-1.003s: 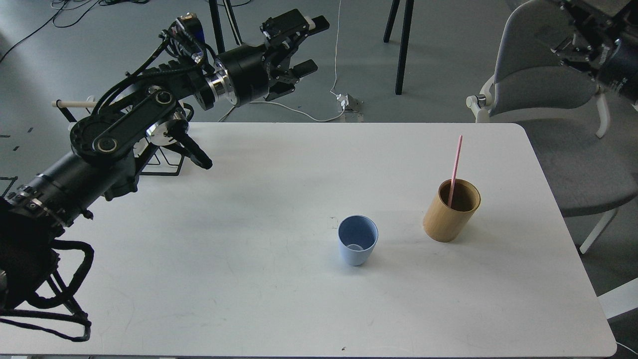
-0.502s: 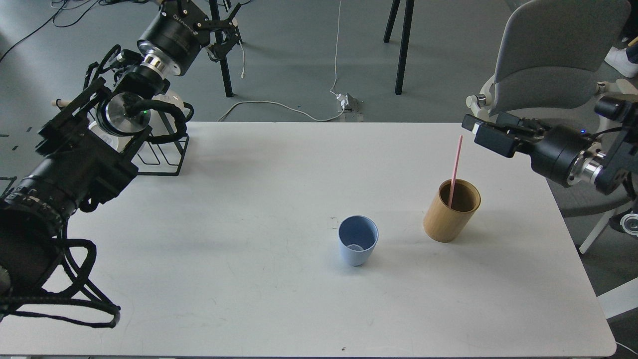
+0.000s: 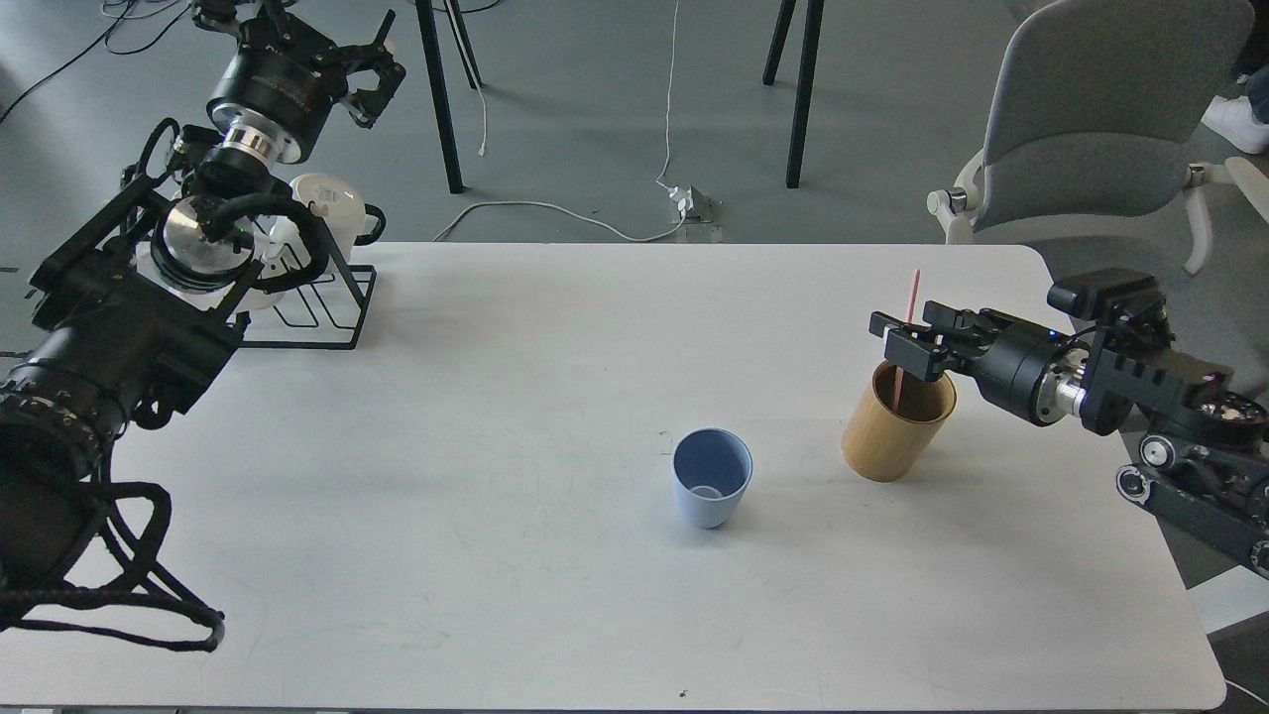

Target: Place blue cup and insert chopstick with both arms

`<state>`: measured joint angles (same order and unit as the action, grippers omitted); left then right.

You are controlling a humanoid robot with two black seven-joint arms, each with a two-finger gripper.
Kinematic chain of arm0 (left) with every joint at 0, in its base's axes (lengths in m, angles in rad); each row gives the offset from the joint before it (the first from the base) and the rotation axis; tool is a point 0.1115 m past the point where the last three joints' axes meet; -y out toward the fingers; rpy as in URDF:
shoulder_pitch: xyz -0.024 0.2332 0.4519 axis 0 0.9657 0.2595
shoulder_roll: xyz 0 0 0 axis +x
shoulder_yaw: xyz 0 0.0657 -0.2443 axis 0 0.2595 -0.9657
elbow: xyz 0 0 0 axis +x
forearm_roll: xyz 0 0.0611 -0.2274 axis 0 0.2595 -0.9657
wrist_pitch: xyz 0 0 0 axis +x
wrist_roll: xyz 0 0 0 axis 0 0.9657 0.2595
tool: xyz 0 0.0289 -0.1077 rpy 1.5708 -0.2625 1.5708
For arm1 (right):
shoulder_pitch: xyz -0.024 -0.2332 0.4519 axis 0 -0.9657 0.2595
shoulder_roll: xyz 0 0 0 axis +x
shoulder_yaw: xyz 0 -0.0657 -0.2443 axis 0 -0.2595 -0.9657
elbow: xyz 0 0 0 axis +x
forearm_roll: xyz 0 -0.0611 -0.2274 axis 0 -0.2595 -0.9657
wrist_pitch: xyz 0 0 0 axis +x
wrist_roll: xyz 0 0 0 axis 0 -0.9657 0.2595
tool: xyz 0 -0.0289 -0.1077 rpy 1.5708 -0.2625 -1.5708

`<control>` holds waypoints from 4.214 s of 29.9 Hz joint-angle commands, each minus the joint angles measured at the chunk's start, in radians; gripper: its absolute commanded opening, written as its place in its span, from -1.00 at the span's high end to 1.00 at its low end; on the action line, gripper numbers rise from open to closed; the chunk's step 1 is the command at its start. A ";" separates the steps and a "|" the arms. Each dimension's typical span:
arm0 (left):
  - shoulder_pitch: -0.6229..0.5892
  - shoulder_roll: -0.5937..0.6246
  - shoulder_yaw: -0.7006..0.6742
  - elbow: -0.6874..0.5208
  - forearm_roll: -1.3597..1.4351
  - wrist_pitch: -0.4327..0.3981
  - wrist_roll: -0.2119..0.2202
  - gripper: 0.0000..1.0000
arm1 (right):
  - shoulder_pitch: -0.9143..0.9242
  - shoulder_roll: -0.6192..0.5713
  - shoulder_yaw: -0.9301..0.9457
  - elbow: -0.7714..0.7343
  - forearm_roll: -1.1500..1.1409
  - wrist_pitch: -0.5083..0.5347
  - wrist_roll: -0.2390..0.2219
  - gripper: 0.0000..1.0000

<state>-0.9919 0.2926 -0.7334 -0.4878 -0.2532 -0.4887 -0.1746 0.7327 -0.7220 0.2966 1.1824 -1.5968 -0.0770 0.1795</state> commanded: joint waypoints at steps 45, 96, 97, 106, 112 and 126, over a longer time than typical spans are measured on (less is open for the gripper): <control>-0.034 0.037 0.014 0.000 0.009 0.000 0.010 -0.99 | 0.318 -0.031 -0.094 0.276 0.259 0.039 0.000 0.98; -0.060 0.013 0.016 0.002 0.008 0.001 0.009 -0.99 | 0.140 0.162 -0.166 0.163 0.207 0.034 0.005 0.03; -0.060 0.013 0.016 0.002 0.008 0.001 0.009 -0.99 | 0.140 0.158 -0.146 0.169 0.210 0.034 0.005 -0.07; -0.059 0.017 0.016 0.002 0.008 0.000 0.004 -0.99 | 0.149 0.124 0.309 0.160 0.502 0.086 0.008 -0.97; -0.054 0.013 0.017 0.003 0.009 0.004 -0.005 -0.99 | 0.178 0.124 0.539 -0.039 0.789 0.137 0.012 -1.00; -0.044 0.008 0.016 0.012 0.009 0.000 -0.005 -0.99 | 0.180 0.159 0.639 -0.524 1.607 0.566 -0.015 -1.00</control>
<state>-1.0373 0.3014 -0.7173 -0.4794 -0.2439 -0.4882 -0.1788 0.9161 -0.5794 0.9434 0.6986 -0.1318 0.4816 0.1754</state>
